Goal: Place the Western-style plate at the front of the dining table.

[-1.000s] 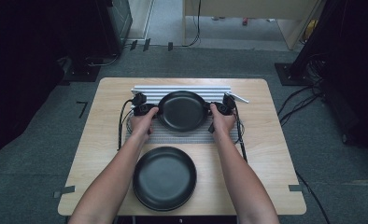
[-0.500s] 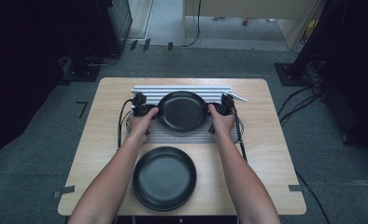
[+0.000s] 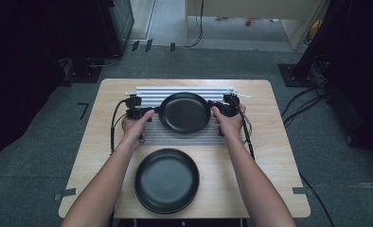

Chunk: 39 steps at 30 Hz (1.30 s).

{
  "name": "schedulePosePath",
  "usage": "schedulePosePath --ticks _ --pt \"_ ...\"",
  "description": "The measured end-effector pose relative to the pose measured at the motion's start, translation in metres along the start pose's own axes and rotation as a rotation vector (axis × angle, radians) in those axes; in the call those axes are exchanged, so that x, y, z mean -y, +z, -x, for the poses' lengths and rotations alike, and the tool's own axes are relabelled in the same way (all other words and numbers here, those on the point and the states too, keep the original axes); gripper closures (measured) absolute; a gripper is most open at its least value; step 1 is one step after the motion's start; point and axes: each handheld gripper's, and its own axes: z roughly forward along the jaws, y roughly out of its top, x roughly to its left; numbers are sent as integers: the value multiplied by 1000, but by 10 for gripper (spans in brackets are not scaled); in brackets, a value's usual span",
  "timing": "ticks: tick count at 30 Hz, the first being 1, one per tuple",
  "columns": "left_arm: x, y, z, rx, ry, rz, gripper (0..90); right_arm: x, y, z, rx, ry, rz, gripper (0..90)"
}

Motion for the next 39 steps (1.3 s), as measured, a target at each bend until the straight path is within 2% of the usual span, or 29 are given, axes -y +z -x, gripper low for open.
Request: schedulePosePath --ticks 3,5,6,8,11,12,15,18,21,24,32,39 --pt "3 -8 3 14 11 -4 279 0 -6 -1 34 -49 -20 458" --pt "4 -10 5 10 25 -3 248 1 -12 1 25 -41 -29 412" --pt "7 -16 7 4 46 -4 237 1 -14 2 22 -39 -33 391" --pt "10 -22 8 3 59 0 210 2 -20 5 14 -51 -27 366" --pt "12 -28 8 10 61 7 182 7 -27 8 39 -87 -41 357" --pt "15 -37 7 12 58 25 179 9 -30 9 36 -100 -39 347" --pt "18 -47 4 17 54 44 172 15 -38 14 30 -107 -44 340" --pt "22 -55 3 20 52 51 165 20 -47 17 34 -120 -47 341" --pt "28 -64 2 17 72 45 157 24 -56 18 30 -141 -49 338" --pt "34 -71 2 9 91 46 150 27 -66 20 16 -142 -45 334" --pt "52 -91 -3 12 91 46 137 34 -89 28 6 -149 -36 332" --pt "67 -119 -9 16 96 68 136 40 -119 32 -1 -164 -36 320"
